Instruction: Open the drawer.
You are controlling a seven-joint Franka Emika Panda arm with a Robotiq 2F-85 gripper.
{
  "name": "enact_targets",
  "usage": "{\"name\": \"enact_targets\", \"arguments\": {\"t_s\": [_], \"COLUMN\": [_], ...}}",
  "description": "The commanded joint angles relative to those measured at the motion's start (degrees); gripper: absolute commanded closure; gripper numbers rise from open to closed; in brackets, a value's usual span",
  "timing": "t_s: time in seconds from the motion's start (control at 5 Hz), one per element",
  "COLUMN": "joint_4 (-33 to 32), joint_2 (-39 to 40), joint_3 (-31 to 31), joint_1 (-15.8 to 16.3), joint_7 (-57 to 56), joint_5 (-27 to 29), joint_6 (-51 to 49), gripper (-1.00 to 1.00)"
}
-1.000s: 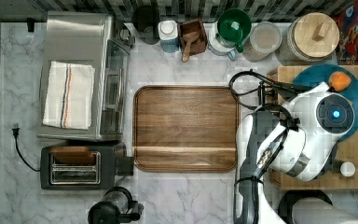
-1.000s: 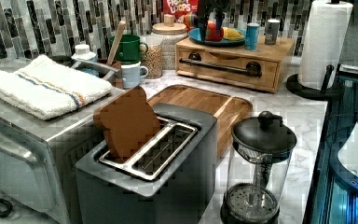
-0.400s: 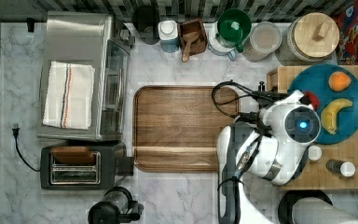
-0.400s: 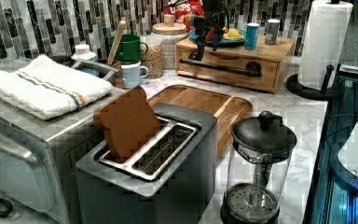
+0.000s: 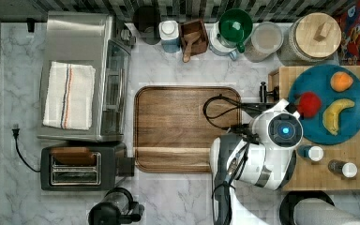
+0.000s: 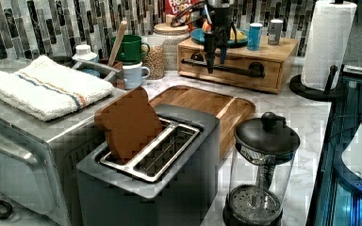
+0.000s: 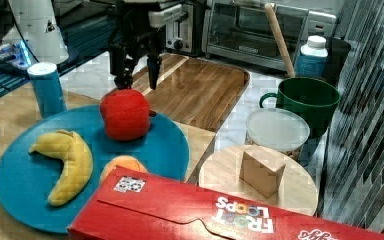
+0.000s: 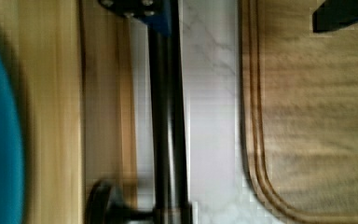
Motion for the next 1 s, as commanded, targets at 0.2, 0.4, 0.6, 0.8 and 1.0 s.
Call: {"name": "enact_targets", "arguments": {"t_s": [0.2, 0.4, 0.6, 0.8, 1.0], "joint_4": [-1.5, -3.9, -0.3, 1.7, 1.5], "joint_2": [1.0, -0.6, -0.1, 3.2, 5.6], "joint_3": [-0.7, -1.2, -0.6, -0.3, -0.4], "joint_1": [-0.9, -0.7, -1.2, -1.0, -1.3], "joint_7": [0.3, 4.0, 0.5, 0.0, -1.9], "joint_5": [1.1, -3.3, 1.2, 1.9, 2.0], "joint_6": [11.1, 16.3, 7.4, 6.8, 10.7], "gripper": [-1.0, -1.0, -1.0, -1.0, -1.0]}}
